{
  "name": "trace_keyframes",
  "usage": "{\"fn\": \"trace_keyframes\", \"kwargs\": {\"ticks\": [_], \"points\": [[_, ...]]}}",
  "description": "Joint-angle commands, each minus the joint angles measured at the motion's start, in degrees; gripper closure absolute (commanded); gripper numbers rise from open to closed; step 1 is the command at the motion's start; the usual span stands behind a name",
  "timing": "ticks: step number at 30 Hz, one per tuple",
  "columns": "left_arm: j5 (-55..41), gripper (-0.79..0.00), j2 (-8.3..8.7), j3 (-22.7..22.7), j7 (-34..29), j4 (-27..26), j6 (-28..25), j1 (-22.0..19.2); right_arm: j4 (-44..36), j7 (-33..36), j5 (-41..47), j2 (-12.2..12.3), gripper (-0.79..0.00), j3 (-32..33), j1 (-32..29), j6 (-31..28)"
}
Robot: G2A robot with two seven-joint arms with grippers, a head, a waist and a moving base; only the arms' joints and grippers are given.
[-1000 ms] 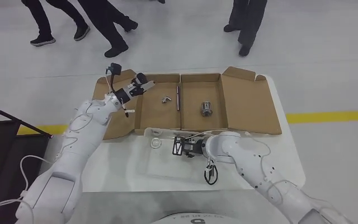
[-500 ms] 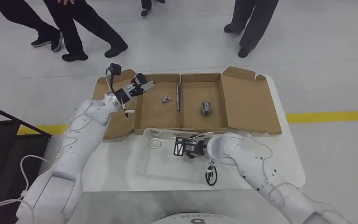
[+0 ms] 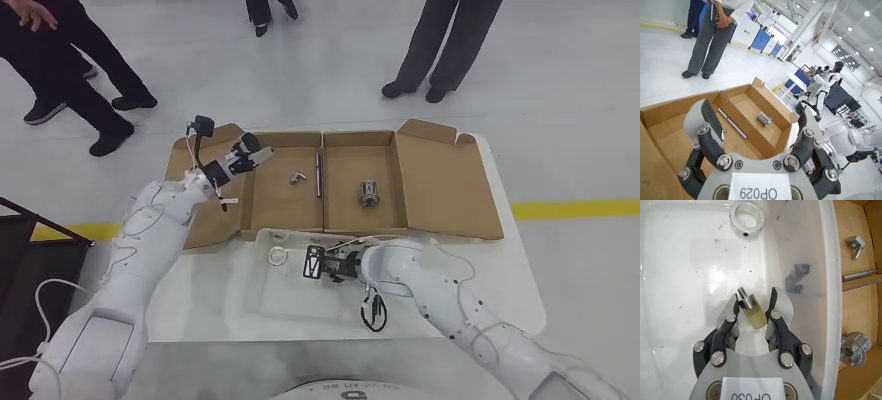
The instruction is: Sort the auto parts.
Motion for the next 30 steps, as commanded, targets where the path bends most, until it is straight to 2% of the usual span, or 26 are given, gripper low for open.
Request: {"fn": "trace_keyframes", "kwargs": {"ticks": [1,3,4,5,11,23,27,30], "points": [[0.1,-0.785,0.01,-0.1,0.0,0.0,-0.1,0.1,0.2,0.2,-0.1,-0.1,-0.246,-0.1,0.0,0.4],[0.2,-0.785,0.00,-0.2,0.0,-0.1,-0.1,0.3,0.2,0.1,-0.3,-0.1,-0.157,-0.2,-0.1,0.6],[0.2,-0.785,0.00,-0.2,0.0,-0.2,-0.2,0.3,0.2,0.0,-0.3,-0.1,-0.031,-0.2,-0.1,0.6],[0.3,-0.785,-0.01,-0.2,0.0,-0.2,-0.3,0.4,0.2,-0.1,-0.5,-0.1,0.000,-0.1,-0.2,0.8],[0.8,-0.785,-0.03,-0.4,0.4,-0.6,-0.4,0.7,-1.9,-3.4,-1.0,0.5,0.000,1.5,-1.9,0.2],[1.5,-0.785,-0.23,-0.5,0.7,-1.6,0.3,1.3,-5.2,-11.7,0.8,2.7,0.000,7.5,-6.3,-4.9],[1.8,-0.785,-0.30,-0.5,0.8,-1.9,0.6,1.5,-4.9,-16.1,4.6,3.1,0.000,9.2,-6.9,-8.1],[2.0,-0.785,-0.34,-0.5,0.9,-2.3,0.8,1.6,-3.5,-20.3,11.2,3.3,0.000,11.0,-7.0,-12.0]]}}
